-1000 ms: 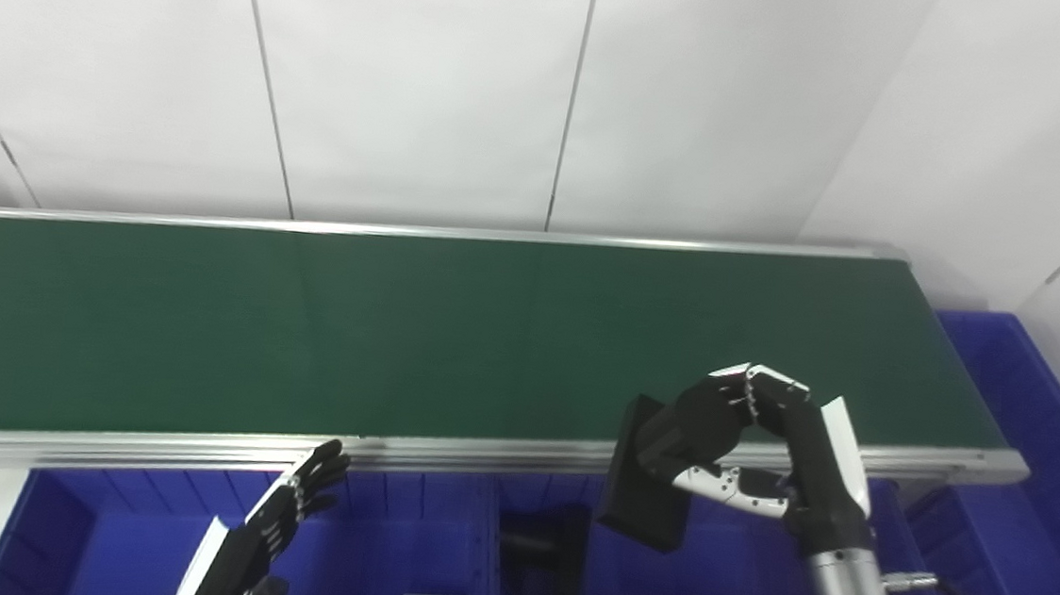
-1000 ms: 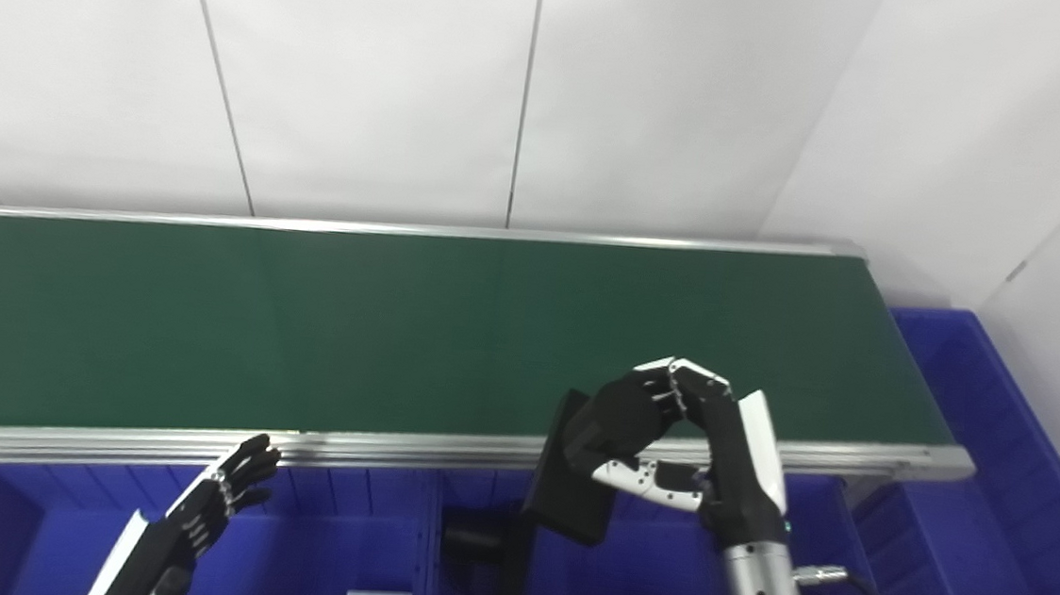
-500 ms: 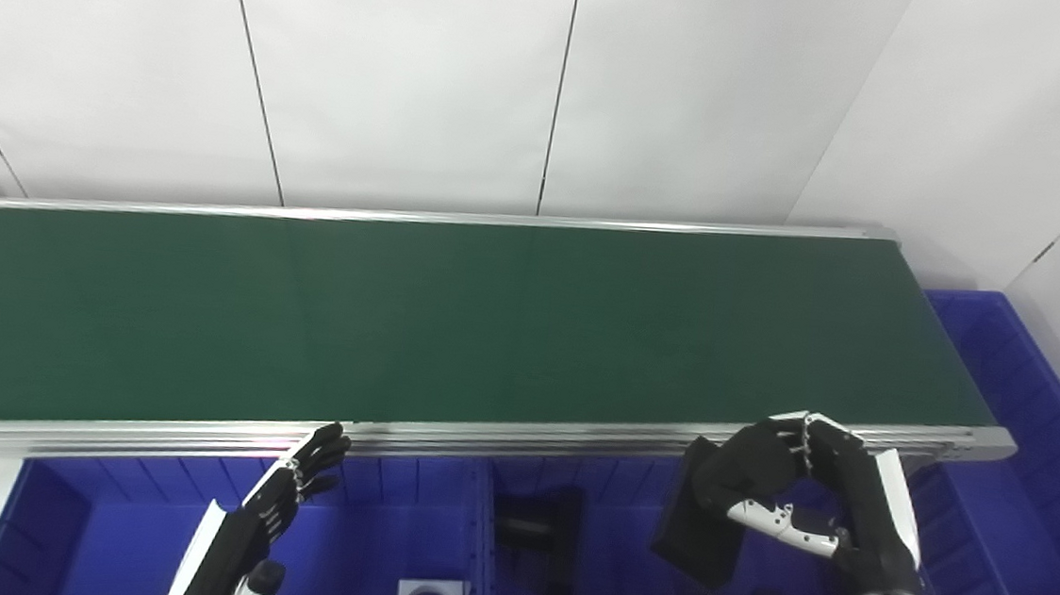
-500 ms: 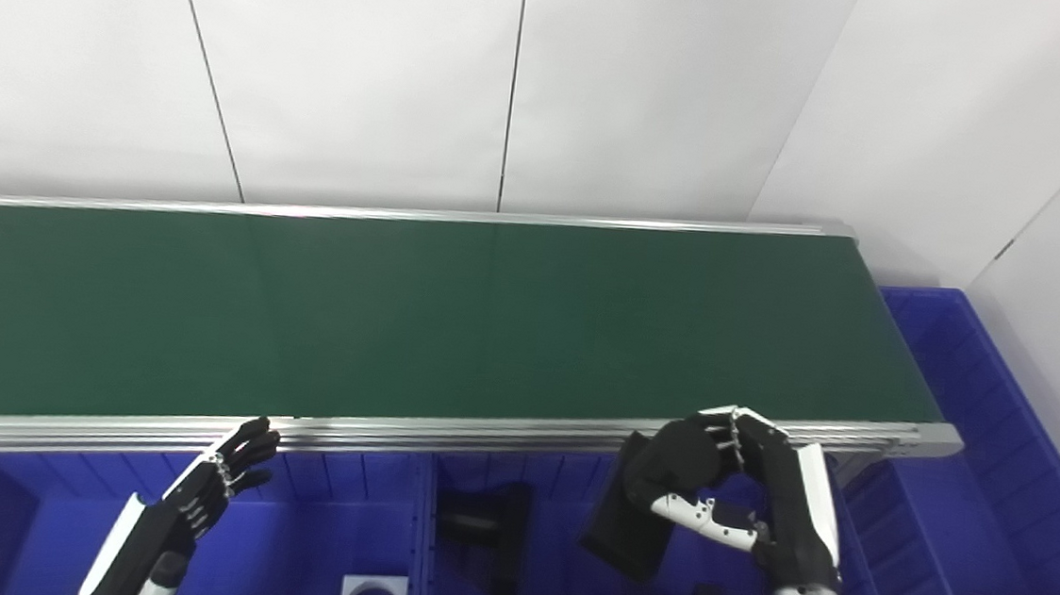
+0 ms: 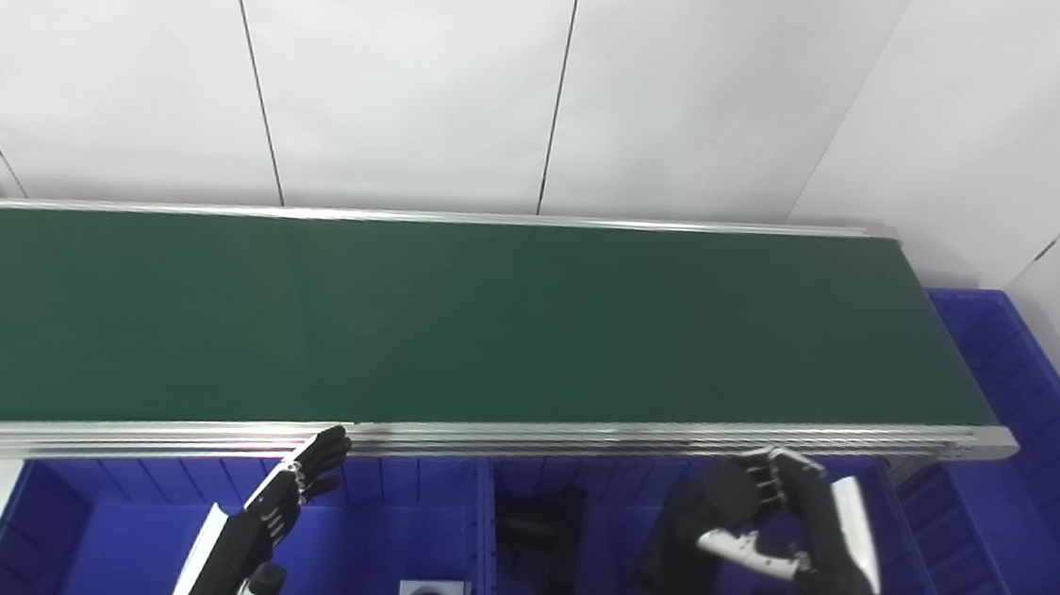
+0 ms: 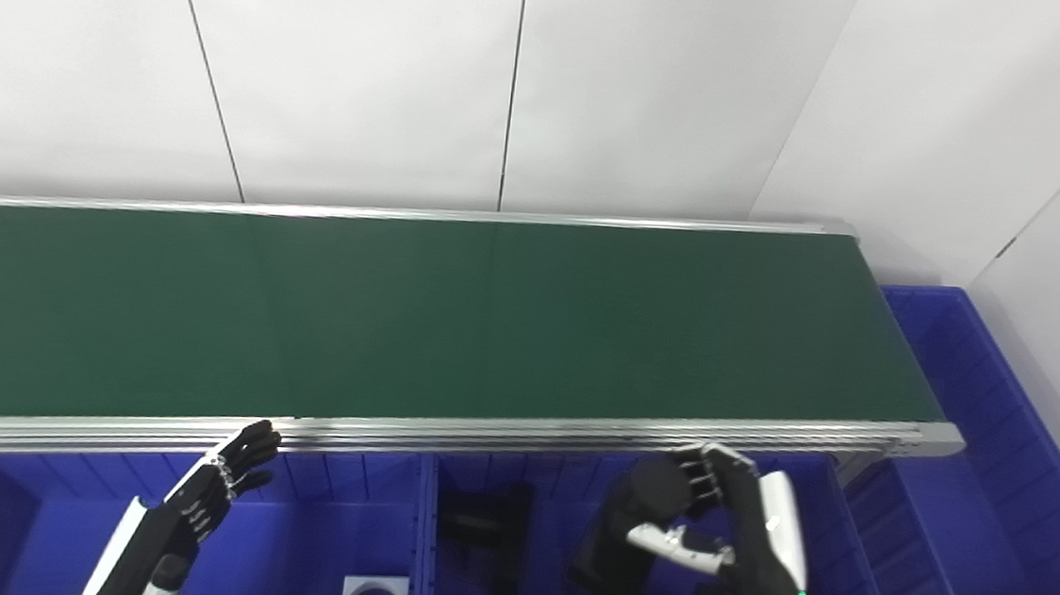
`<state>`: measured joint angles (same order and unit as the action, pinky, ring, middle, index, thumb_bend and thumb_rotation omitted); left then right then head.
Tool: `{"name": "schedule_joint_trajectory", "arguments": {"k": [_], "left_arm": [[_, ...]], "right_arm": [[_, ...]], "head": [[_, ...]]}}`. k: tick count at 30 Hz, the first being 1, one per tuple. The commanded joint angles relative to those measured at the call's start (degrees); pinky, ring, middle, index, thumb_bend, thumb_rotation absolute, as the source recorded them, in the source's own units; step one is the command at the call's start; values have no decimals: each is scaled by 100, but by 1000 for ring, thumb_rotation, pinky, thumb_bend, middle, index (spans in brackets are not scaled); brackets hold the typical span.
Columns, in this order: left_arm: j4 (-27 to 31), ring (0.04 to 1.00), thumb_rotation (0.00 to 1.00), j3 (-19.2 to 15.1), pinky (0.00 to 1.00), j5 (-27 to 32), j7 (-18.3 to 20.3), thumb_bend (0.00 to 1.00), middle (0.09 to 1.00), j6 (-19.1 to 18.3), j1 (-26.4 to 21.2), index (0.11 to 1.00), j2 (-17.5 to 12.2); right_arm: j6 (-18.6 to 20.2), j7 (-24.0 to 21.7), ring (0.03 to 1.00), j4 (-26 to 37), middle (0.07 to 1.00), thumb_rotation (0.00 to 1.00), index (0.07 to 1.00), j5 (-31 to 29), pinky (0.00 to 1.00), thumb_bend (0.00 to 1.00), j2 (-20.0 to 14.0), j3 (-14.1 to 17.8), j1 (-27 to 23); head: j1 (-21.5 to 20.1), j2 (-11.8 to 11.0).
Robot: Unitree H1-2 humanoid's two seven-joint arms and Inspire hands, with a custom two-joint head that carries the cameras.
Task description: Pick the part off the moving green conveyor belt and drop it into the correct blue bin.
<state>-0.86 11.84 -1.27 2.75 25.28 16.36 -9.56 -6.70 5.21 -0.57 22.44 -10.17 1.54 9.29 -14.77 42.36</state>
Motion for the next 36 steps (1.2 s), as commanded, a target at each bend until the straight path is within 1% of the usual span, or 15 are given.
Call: {"name": "schedule_joint_trajectory", "arguments": {"k": [1,3,6,9,12,13,14,15,16,19,22,28,32,35,36], "left_arm": [[219,900,1000,-33,854,-77,99,914,893,158,-10,892,-18],[223,893,1000,-48,840,-87,99,913,889,160,-8,890,-2],[220,892,1000,-68,836,-105,104,914,887,161,-4,889,14],[220,892,1000,-77,839,-106,122,915,887,161,-1,890,30],[213,894,1000,-80,841,-102,132,917,888,161,5,890,44],[211,894,1000,-81,841,-94,137,922,888,161,5,891,48],[211,893,1000,-81,840,-98,137,923,888,162,4,892,50],[212,892,1000,-81,841,-99,138,921,888,162,5,892,52],[217,892,1000,-82,842,-97,139,918,888,162,8,893,56],[242,892,1000,-85,838,-107,140,917,886,161,19,894,58],[252,892,1000,-86,836,-98,152,925,886,161,27,894,53],[259,894,1000,-93,844,-71,180,928,889,160,39,893,56],[275,891,1000,-102,835,-79,176,937,886,158,51,892,59],[288,895,1000,-105,843,-76,179,934,886,160,59,893,50],[287,895,1000,-108,845,-82,176,933,886,161,61,893,46]], "right_arm": [[-541,283,413,-25,465,0,504,168,350,525,-57,-62,-146],[-604,371,392,-152,456,0,508,297,330,525,-57,-148,-190],[-556,423,384,-241,451,0,509,440,323,525,-54,-254,-224],[-470,459,396,-264,448,0,514,567,324,525,-54,-327,-232],[-508,491,426,-285,467,2,513,670,342,527,-108,-383,-234],[-511,455,481,-271,552,73,504,708,397,525,-155,-414,-232],[-524,408,492,-265,569,88,503,730,408,524,-208,-446,-232],[-526,351,535,-260,618,151,589,734,452,662,-263,-481,-231],[-508,296,593,-252,667,219,661,768,512,764,-324,-527,-230],[-434,181,754,-217,775,373,772,801,687,890,-459,-640,-222],[-367,83,810,-143,831,457,813,759,739,964,-533,-701,-202],[-390,35,817,-114,841,496,819,728,744,992,-583,-721,-183],[-462,2,815,-74,838,568,817,668,741,985,-611,-719,-160],[-616,-66,812,-15,838,631,818,467,739,946,-634,-722,-134],[-730,-123,811,71,837,638,818,233,739,940,-620,-715,-101]], "head": [[5,4],[5,5],[9,8],[21,12],[36,12],[44,7],[50,7],[50,7],[50,7],[61,14],[58,12],[67,7],[93,18],[104,28],[120,37]]}}
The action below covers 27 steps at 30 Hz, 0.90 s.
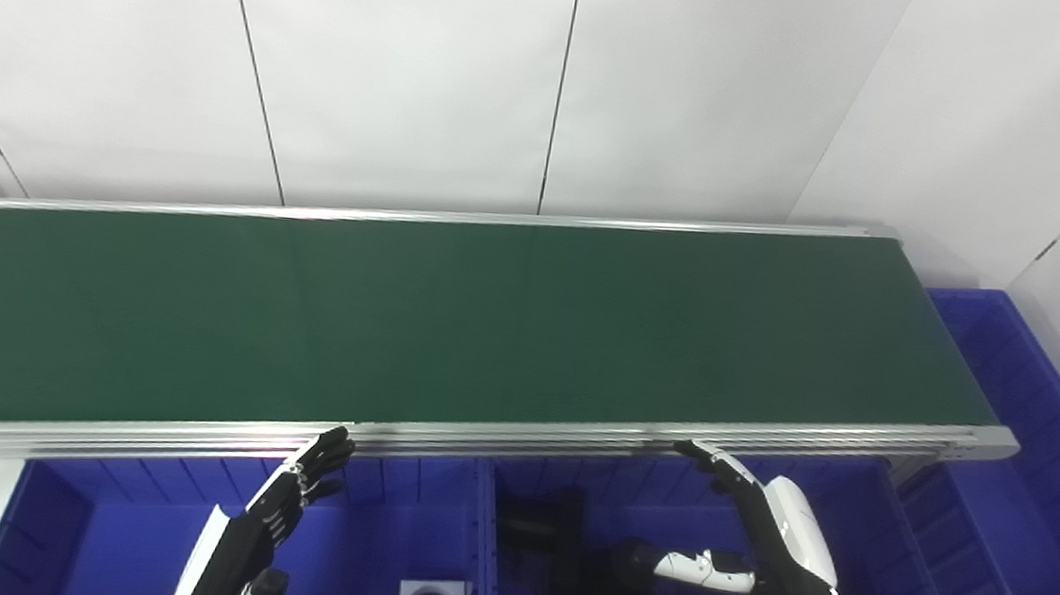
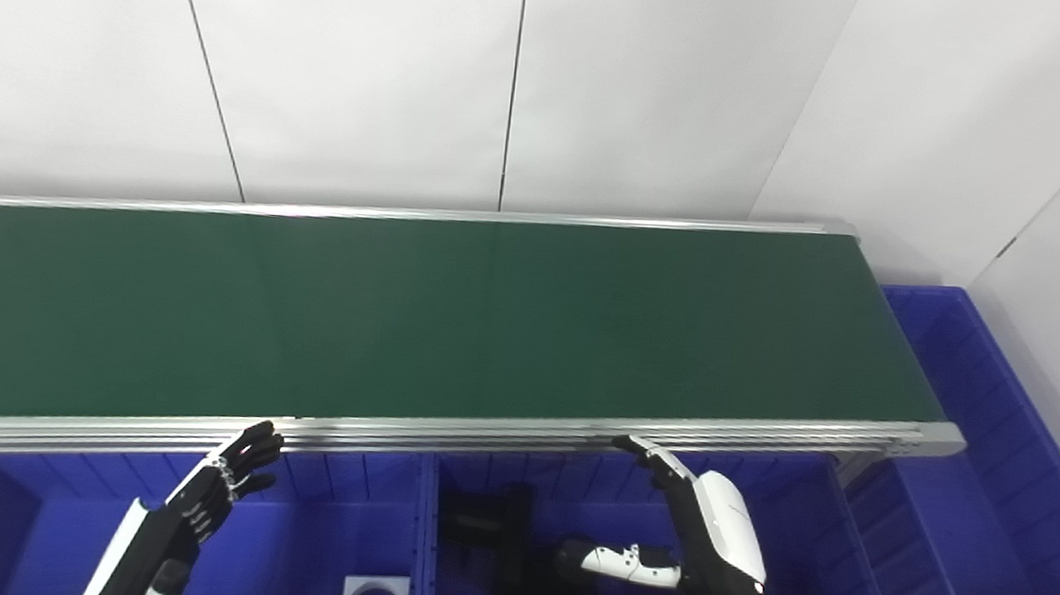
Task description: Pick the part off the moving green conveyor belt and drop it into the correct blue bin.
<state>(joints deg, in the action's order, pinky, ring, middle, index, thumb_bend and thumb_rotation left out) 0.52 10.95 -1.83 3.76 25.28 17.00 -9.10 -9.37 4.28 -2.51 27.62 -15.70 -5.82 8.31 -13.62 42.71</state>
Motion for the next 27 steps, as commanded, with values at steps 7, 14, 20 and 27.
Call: {"name": "schedule_joint_trajectory", "arguments": {"k": [7,14,20,27], "left_arm": [[140,894,1000,-20,845,-76,72,929,883,158,-7,891,-10],[213,886,1000,-17,843,-135,73,967,873,142,7,871,6],[272,890,1000,-41,848,-289,34,956,876,127,13,866,22],[394,888,1000,-57,841,-475,-18,940,874,62,25,868,103]], "right_arm": [[-971,-370,801,951,827,917,826,-1720,731,866,191,-10,318],[-1435,-674,892,1071,889,1000,847,-2494,839,944,550,-239,449],[-1533,-782,877,750,882,1000,848,-2675,841,956,889,-330,477],[-1749,-943,868,299,872,1000,850,-2801,848,909,940,-286,509]], "head": [[192,27],[506,85],[738,184],[930,341]]}}
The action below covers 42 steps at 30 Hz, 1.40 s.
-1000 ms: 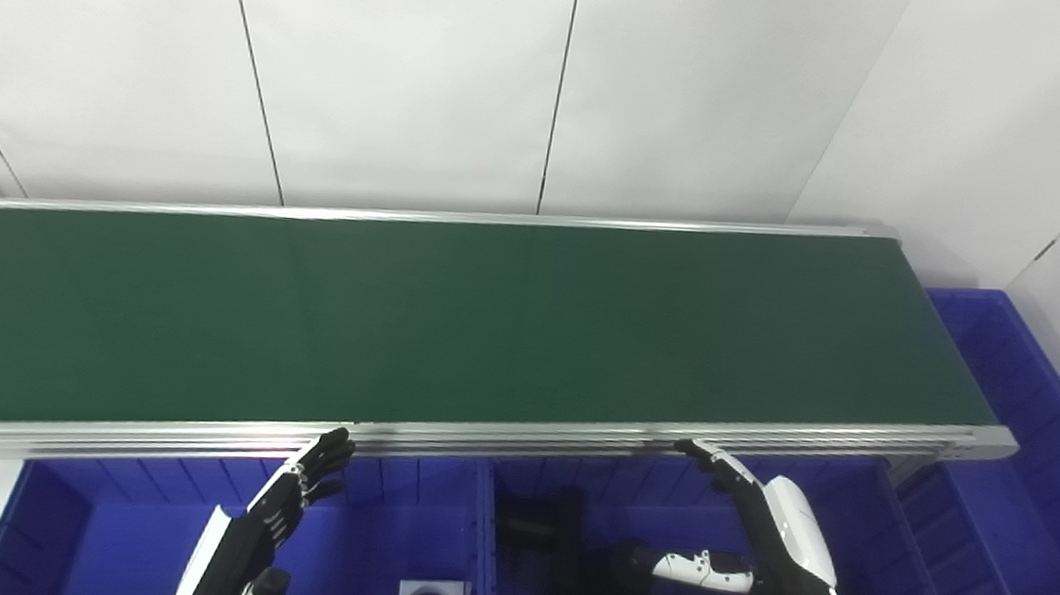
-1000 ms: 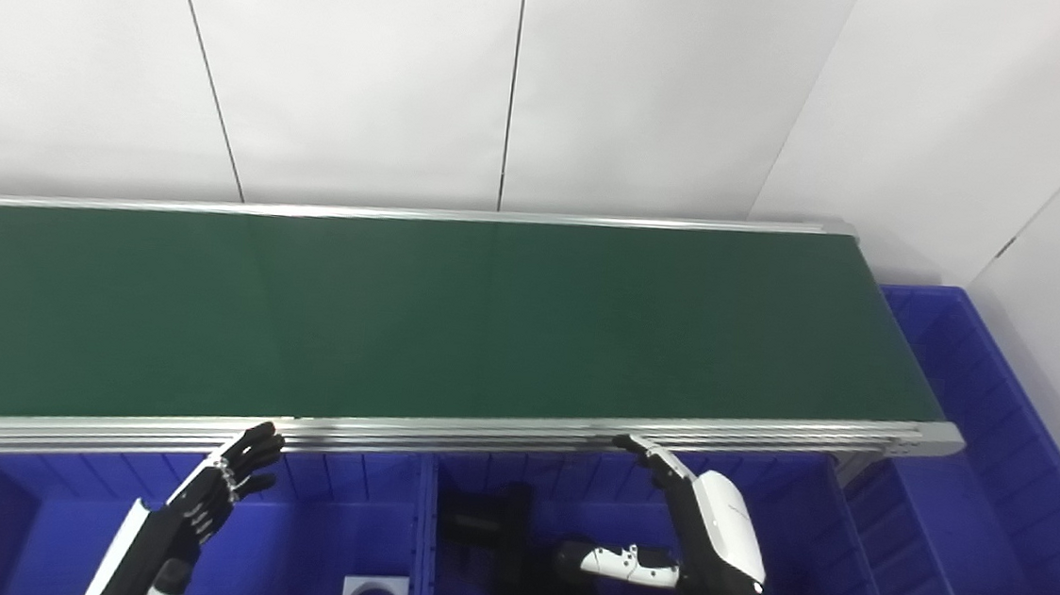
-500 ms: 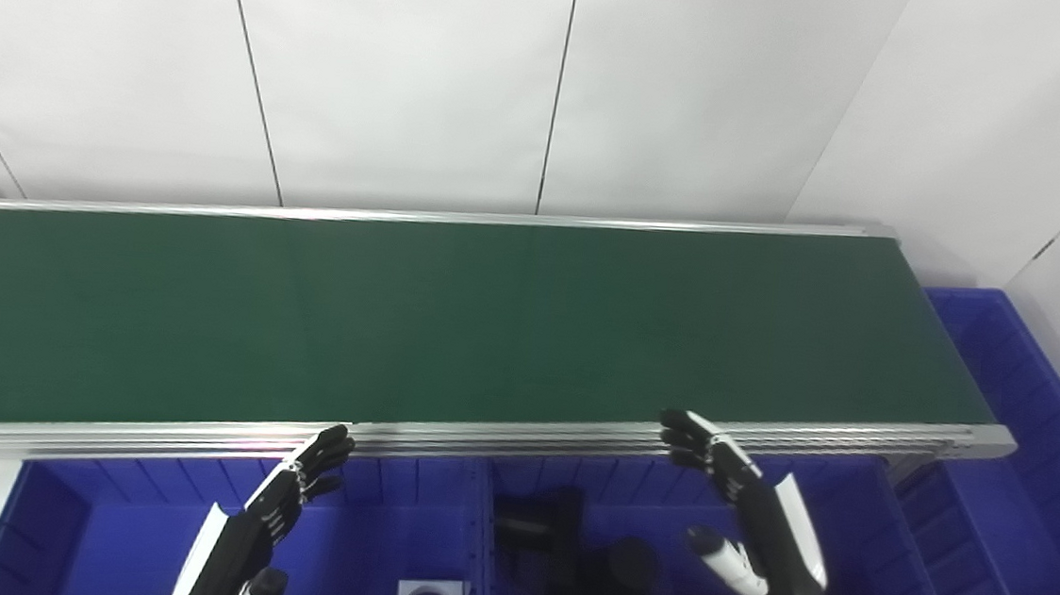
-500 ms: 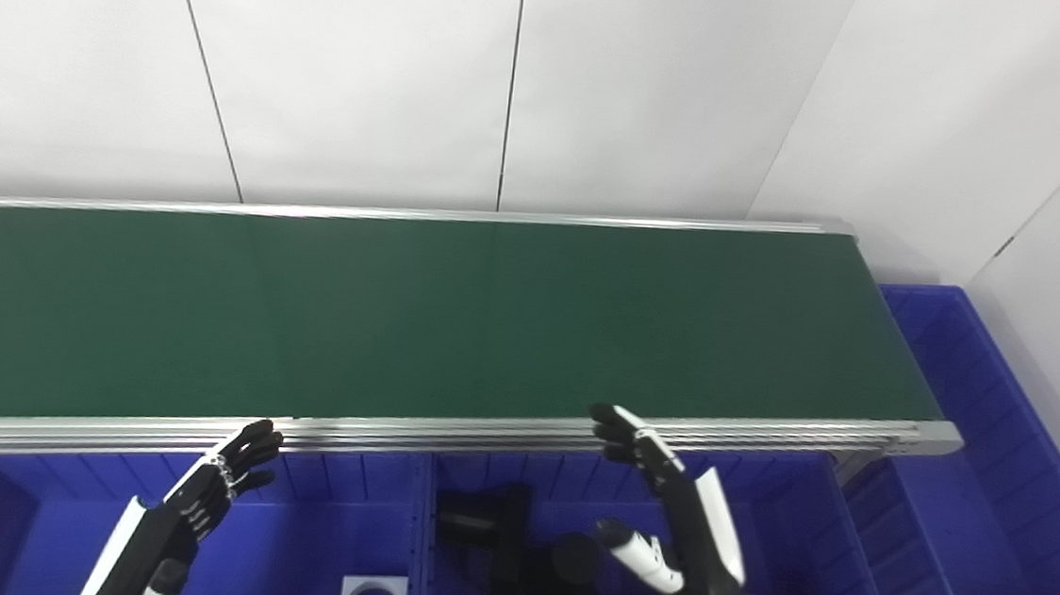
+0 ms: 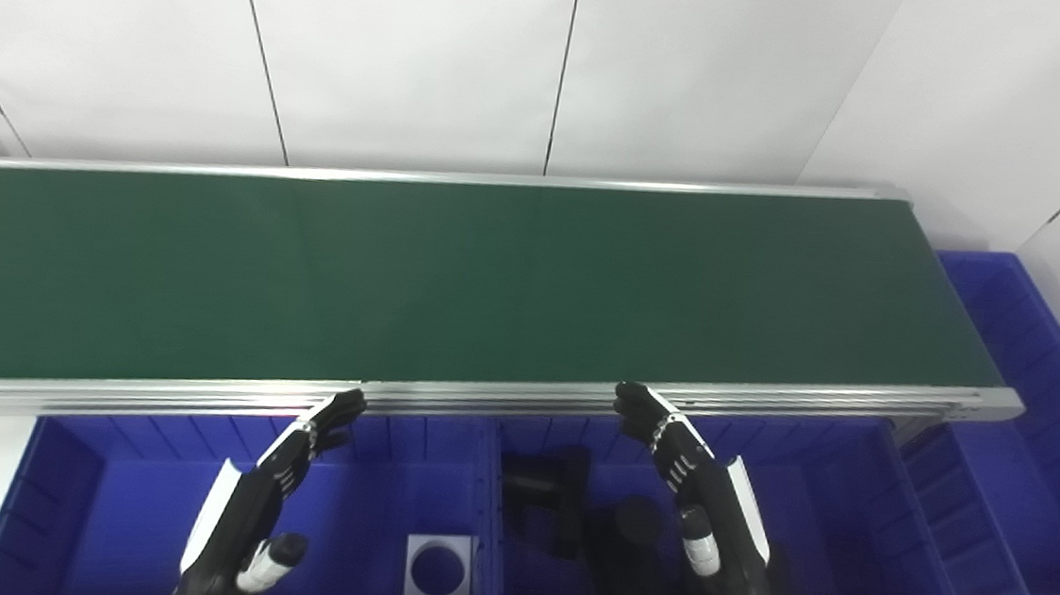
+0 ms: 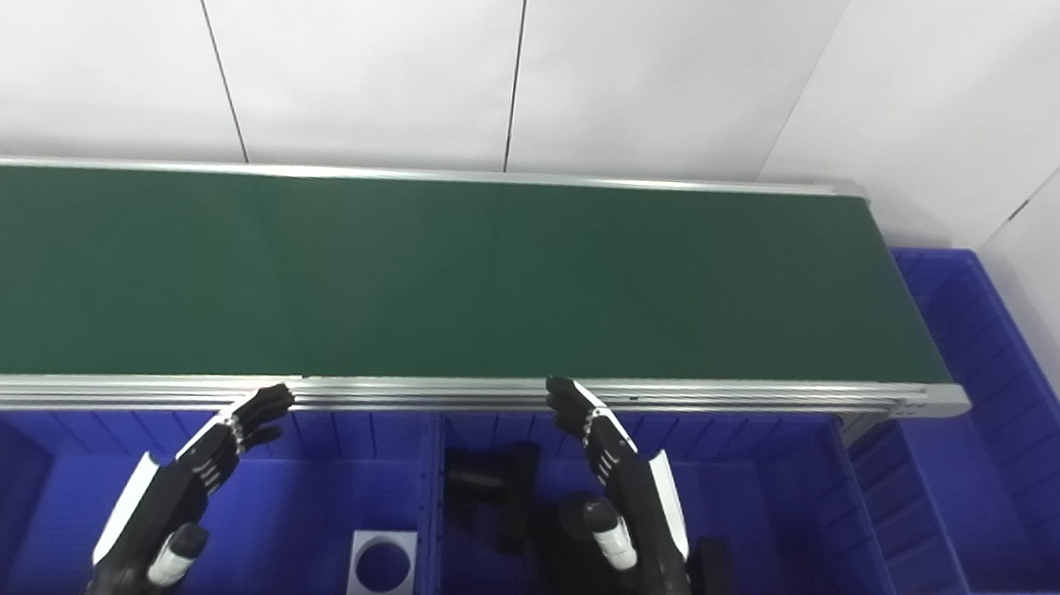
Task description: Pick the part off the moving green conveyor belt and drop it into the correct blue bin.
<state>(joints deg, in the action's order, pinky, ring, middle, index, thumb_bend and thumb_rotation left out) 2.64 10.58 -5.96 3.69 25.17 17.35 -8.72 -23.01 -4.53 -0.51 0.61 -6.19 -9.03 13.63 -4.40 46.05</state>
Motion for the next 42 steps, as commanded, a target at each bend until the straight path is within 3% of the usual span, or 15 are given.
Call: {"name": "schedule_joint_trajectory", "arguments": {"k": [1,17,26,42], "left_arm": [[205,884,1000,-21,832,-79,-12,940,873,43,-3,867,83],[94,879,1000,-2,849,-322,-73,914,860,107,23,863,313],[-26,863,1000,111,813,-561,-229,886,859,171,-35,862,372],[-159,863,1000,248,809,-536,-462,893,856,175,-88,856,173]], "right_arm": [[-387,-82,866,74,870,1000,849,-123,847,907,-22,51,-24],[-392,-294,862,-196,866,978,838,-64,832,869,-136,190,-39],[-392,-304,859,-301,862,976,831,2,827,903,-222,253,-51],[-392,-310,852,-369,863,941,835,-34,816,898,-50,202,-42]], "head": [[40,21],[476,-128],[881,-236],[605,-347]]}}
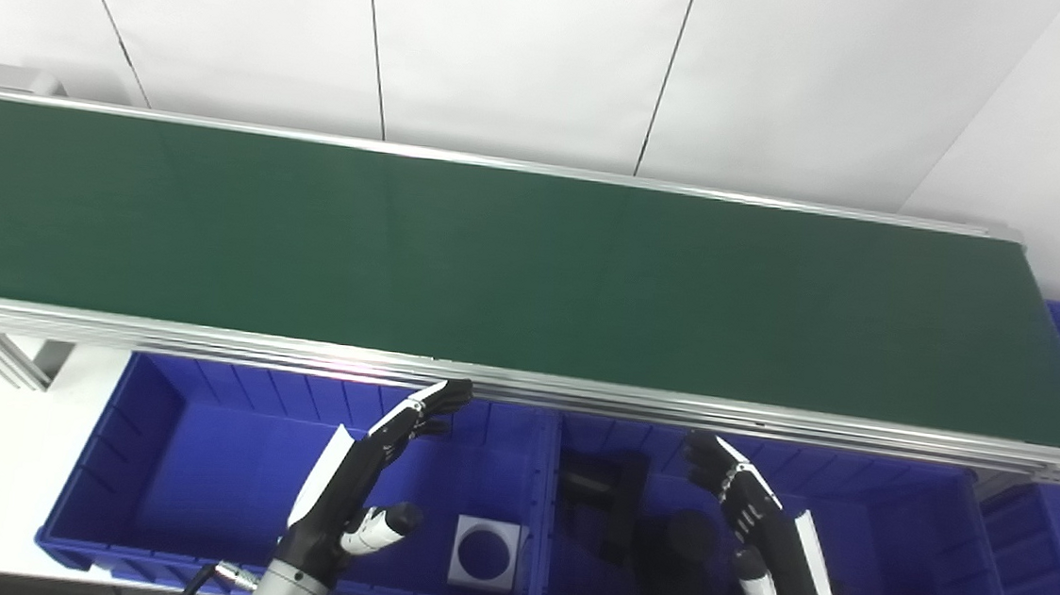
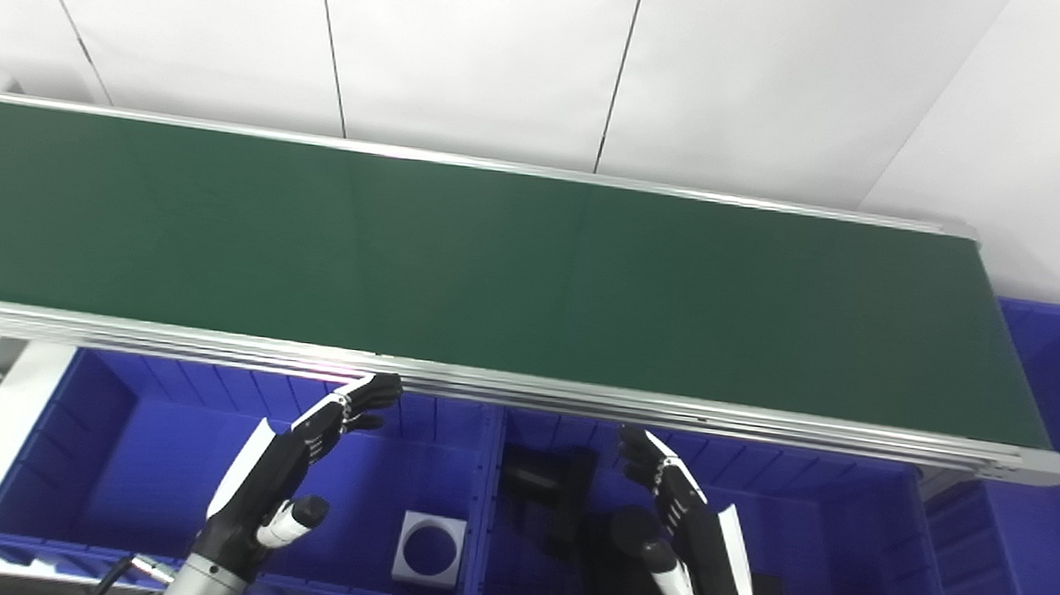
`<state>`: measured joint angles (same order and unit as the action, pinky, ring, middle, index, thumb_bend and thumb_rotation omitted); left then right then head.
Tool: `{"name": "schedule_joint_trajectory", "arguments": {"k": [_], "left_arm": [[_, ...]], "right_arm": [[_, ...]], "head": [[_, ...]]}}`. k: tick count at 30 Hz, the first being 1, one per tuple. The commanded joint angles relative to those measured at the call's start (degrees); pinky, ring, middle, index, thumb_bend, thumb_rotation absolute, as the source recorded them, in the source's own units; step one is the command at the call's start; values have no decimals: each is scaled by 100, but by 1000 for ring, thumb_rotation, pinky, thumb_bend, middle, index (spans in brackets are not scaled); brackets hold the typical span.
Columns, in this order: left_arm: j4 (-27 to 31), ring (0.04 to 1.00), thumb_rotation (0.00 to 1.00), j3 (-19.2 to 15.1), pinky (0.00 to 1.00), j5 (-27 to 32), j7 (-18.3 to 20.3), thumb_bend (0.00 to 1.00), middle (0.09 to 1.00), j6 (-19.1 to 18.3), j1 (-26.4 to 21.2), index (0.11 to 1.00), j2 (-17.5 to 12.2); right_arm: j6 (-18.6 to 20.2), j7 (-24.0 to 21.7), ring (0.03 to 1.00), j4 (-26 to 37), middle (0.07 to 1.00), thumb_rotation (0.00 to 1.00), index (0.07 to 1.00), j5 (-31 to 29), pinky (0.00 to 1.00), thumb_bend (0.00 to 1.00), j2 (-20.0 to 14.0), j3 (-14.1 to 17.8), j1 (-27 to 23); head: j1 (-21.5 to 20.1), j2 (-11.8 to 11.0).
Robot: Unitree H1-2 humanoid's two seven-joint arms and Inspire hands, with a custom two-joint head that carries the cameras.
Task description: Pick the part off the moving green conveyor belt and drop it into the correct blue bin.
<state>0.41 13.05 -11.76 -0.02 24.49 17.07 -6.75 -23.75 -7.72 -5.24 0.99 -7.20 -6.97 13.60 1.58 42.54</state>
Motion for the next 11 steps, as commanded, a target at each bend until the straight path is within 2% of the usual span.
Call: {"name": "schedule_joint_trajectory", "arguments": {"k": [1,11], "left_arm": [[64,865,1000,4,814,56,-90,897,855,242,-58,857,-30],[90,867,1000,14,815,93,-104,897,856,242,-28,859,-68]], "right_arm": [[-318,1,851,108,862,930,838,-90,817,904,75,-5,-33],[-318,-21,842,154,857,934,850,-152,820,927,236,12,-18]], "head": [[6,4],[-53,-20]]}}
